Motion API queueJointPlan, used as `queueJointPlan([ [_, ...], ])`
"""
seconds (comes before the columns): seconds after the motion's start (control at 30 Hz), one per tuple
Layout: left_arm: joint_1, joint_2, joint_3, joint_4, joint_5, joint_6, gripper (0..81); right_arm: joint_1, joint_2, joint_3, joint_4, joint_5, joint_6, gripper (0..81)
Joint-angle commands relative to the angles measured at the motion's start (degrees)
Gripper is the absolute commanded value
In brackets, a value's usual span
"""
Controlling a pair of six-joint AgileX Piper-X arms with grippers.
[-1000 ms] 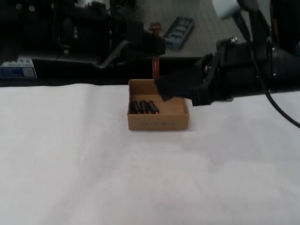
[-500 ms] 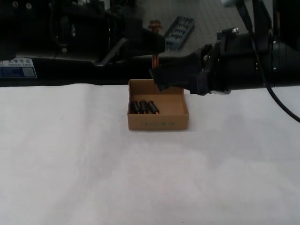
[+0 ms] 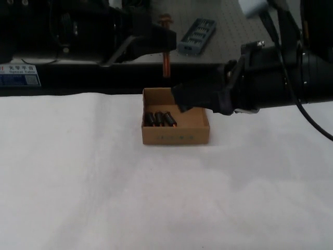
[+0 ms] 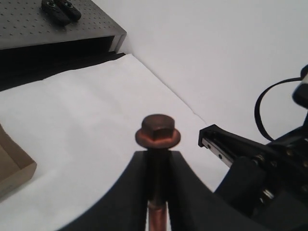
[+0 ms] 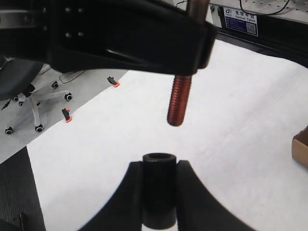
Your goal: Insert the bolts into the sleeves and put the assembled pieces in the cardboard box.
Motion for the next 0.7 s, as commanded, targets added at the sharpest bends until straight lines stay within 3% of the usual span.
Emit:
queueJointPlan([
  [0.0,0.1,-1.0,-0.2,-1.3,0.5,-2.1,0.6,0.0,0.0,-0.2,-0.3,-0.3,-0.5,2.5],
  [0.67,0.1,-1.7,-0.2,-1.3,2.7,-6.6,0.6,0.0,0.0,-0.2,-2.4,-0.3,-0.5,2.5],
])
